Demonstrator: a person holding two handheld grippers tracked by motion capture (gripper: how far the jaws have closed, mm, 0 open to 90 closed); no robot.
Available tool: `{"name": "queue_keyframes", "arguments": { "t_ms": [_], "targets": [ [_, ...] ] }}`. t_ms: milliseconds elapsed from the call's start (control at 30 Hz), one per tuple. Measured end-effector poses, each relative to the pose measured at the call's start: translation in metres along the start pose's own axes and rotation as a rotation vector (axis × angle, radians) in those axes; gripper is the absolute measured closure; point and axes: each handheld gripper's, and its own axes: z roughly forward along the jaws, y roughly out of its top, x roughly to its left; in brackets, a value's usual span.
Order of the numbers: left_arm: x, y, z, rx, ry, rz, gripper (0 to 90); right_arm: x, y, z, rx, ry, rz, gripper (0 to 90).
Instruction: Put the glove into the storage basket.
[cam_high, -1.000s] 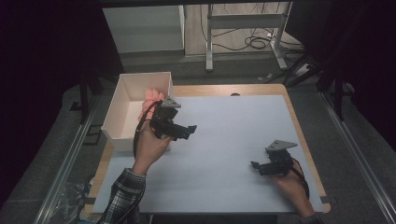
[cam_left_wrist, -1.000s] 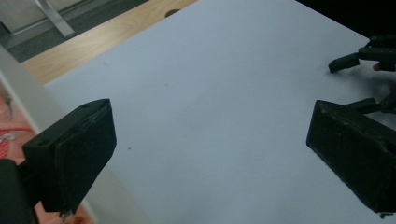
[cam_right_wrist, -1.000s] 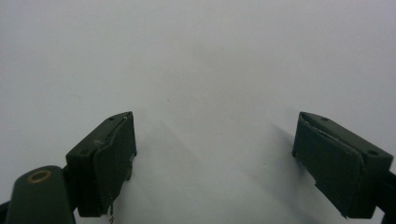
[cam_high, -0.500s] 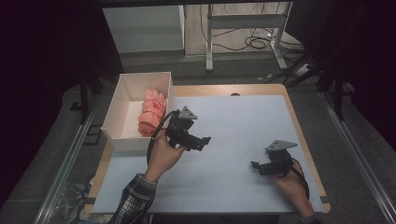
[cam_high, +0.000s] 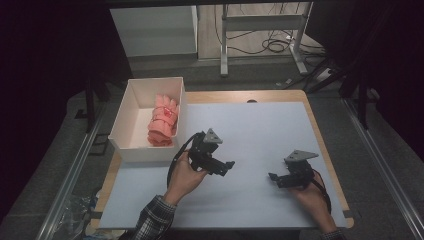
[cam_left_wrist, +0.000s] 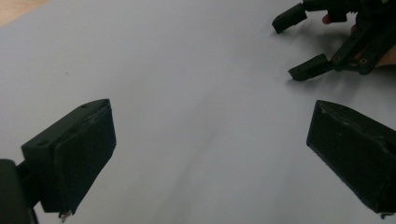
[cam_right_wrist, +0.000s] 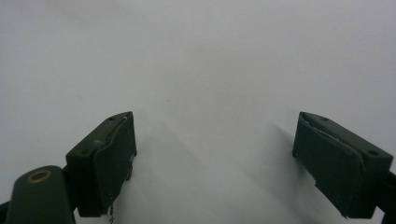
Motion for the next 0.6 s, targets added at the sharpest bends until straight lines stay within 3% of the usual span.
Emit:
{"name": "queue_keyframes", "arguments": {
  "t_ms": [367, 600],
  "targets": [
    [0.002, -0.028, 0.012, 0.019, 0.009, -0.009, 1.8, 0.000, 0.000, 0.000, 0.000, 0.000, 0.000, 13.7],
    [0.007, -0.055, 0.021, 0.034, 0.014, -0.040, 1.8, 0.000, 0.000, 0.000, -0.001, 0.000, 0.000, 13.7]
  ]
}}
